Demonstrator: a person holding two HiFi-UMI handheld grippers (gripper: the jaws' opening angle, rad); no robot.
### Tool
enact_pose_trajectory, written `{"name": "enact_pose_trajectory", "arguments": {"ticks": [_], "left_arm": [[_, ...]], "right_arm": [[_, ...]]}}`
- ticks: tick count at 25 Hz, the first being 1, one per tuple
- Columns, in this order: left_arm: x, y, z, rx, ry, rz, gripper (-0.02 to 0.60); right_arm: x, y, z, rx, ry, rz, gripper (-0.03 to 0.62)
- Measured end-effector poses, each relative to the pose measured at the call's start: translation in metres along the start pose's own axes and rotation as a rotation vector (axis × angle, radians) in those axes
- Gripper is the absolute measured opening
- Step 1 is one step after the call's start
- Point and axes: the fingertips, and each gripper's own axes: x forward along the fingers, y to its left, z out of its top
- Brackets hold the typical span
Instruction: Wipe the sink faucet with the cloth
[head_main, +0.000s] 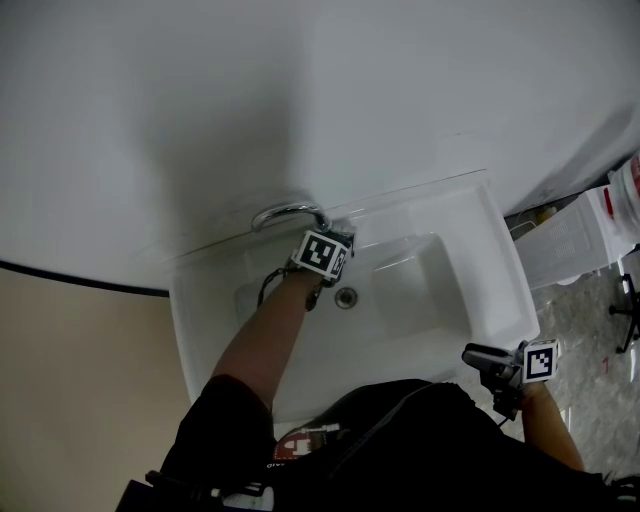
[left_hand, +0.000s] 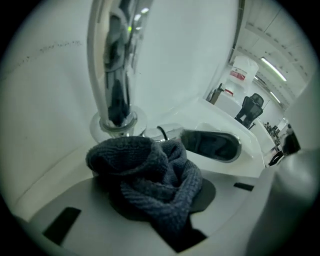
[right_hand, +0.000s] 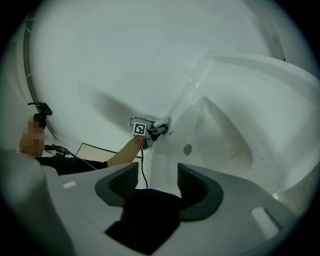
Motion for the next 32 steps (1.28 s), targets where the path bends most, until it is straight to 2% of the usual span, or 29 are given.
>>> {"name": "enact_pose_trajectory", "arguments": {"ticks": [2,6,9,10,13,14,15,17,18,20,21,23,25,29,31,32], "left_arm": [[-0.012,-0.011,0.004,0.053,-0.026,0.002,0.107],[-0.063,-0.039,0.024,0.266,-0.134,0.018,0.107],[-0.060,-0.071,0.045,0.397,-0.121,-0.020,0.107],[-0.051,-0.077,0.048,0.408,-0.100,-0.028,0.107],[-0.034,-0.073,0.053,0.373,-0.042,-0.033,0.112],[-0.037,-0.068,0.057,0.395,-0.035,-0.017,0.112],[-0.044,-0.063,0.064,0.458,-0.034,0.021,0.112],[-0.057,-0.058,0.079,0.677,-0.005,0.136,0.111],[-0.057,-0.060,0.083,0.804,0.044,0.190,0.110],[-0.043,-0.062,0.080,1.039,0.204,0.294,0.110],[-0.032,-0.056,0.075,1.108,0.303,0.350,0.110],[-0.012,-0.031,0.060,1.122,0.498,0.431,0.110],[-0.005,-0.016,0.049,1.108,0.643,0.495,0.110],[-0.008,-0.019,0.051,1.143,0.789,0.562,0.114],[-0.013,-0.020,0.049,1.164,0.852,0.561,0.114],[-0.016,-0.022,0.041,1.149,0.884,0.538,0.112]], "right_arm": [[-0.003,-0.003,-0.002,0.003,-0.015,-0.005,0.233],[-0.007,-0.006,-0.001,-0.011,-0.042,-0.011,0.233],[-0.007,-0.002,0.000,-0.009,-0.042,0.022,0.233],[-0.006,0.000,-0.001,-0.004,-0.038,0.033,0.233],[-0.004,0.005,0.000,-0.017,-0.036,0.060,0.233],[-0.004,0.003,-0.001,-0.013,-0.044,0.061,0.233],[-0.006,0.001,-0.002,-0.012,-0.057,0.057,0.233],[-0.013,-0.008,-0.001,-0.014,-0.088,0.041,0.233],[-0.019,-0.012,0.000,-0.009,-0.103,0.037,0.233],[-0.029,-0.019,0.000,0.004,-0.128,0.037,0.233],[-0.032,-0.020,-0.001,0.010,-0.138,0.042,0.233],[-0.034,-0.023,-0.003,0.023,-0.154,0.061,0.233],[-0.043,-0.024,-0.006,0.038,-0.165,0.077,0.233],[-0.067,-0.028,-0.008,0.045,-0.199,0.104,0.233],[-0.073,-0.032,-0.013,0.064,-0.215,0.106,0.233],[-0.075,-0.032,-0.015,0.068,-0.219,0.106,0.233]]}}
